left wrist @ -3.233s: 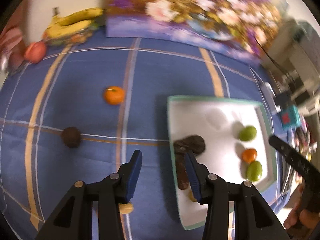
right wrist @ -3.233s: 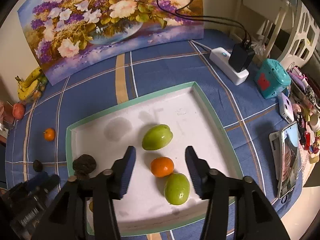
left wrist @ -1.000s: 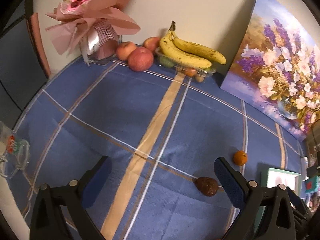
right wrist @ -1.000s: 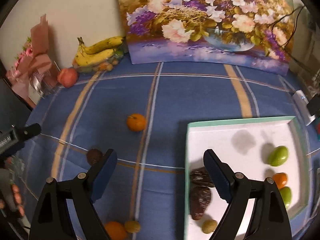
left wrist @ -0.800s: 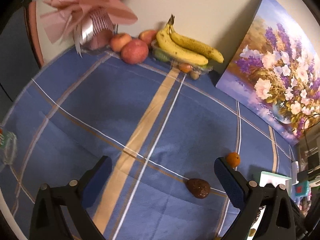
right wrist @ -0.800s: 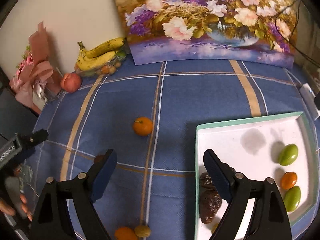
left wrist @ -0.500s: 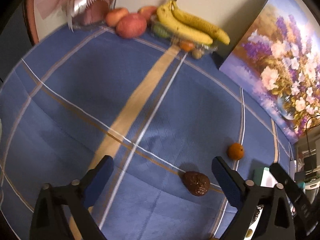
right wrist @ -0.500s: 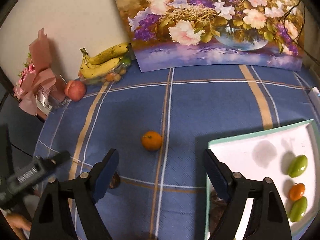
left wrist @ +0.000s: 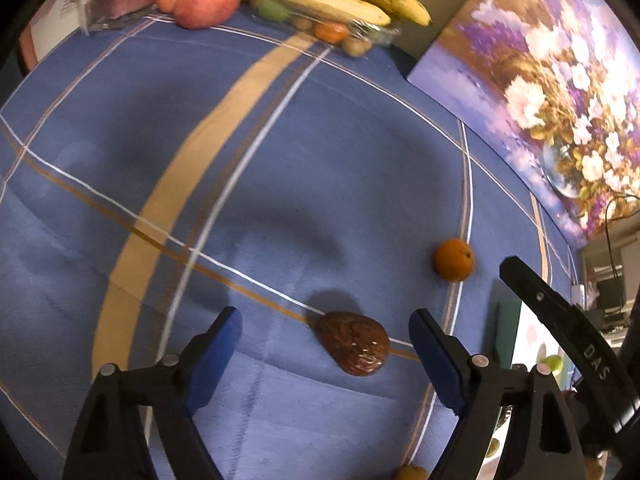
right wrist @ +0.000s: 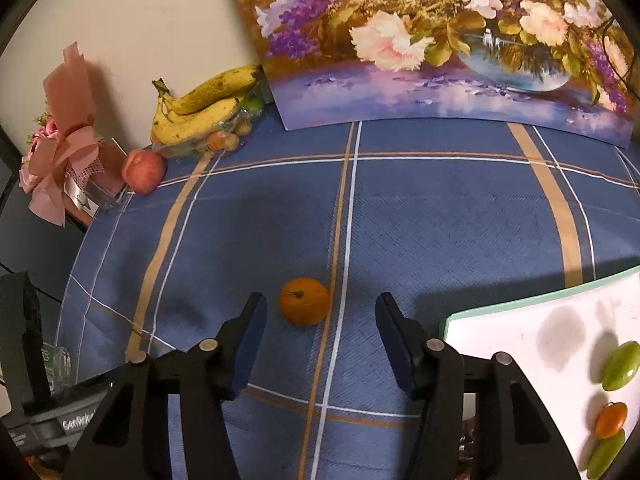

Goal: Organize fruits
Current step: 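Move left tool to the wrinkled brown date while right tool approaches the last tangerine, then close left tool on the wrinkled date while right tool grasps the tangerine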

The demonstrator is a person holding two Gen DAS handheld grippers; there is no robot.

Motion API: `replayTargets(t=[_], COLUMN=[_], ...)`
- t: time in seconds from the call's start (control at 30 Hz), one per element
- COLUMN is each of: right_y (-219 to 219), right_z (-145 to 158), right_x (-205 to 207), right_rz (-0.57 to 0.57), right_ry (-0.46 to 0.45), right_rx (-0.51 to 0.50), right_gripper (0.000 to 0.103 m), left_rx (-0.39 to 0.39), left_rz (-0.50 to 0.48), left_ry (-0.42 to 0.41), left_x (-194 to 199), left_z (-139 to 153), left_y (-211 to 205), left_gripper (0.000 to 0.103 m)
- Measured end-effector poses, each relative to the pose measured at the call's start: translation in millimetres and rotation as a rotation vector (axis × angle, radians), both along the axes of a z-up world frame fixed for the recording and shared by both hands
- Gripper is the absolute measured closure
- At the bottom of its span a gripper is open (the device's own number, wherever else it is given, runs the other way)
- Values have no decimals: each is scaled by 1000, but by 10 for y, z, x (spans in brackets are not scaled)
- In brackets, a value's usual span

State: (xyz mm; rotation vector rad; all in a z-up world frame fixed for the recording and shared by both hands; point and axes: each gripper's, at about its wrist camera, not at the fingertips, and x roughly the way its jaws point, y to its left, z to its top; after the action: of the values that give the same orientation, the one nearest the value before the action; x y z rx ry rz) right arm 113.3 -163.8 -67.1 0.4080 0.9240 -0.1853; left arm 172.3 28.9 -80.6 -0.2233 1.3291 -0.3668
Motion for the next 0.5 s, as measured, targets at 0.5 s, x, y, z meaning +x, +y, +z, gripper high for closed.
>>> replayTargets(t=[0.5], right_y=[-64], right_z=[-54], right_x=[16], right_rz=[-13], right_ry=[14], right_rx=[3], right_gripper=[48], left_rx=[11], left_rz=[-67], left_ry=[28], left_x=[-22], left_z=[-51], left_y=[-235], left_gripper=[46])
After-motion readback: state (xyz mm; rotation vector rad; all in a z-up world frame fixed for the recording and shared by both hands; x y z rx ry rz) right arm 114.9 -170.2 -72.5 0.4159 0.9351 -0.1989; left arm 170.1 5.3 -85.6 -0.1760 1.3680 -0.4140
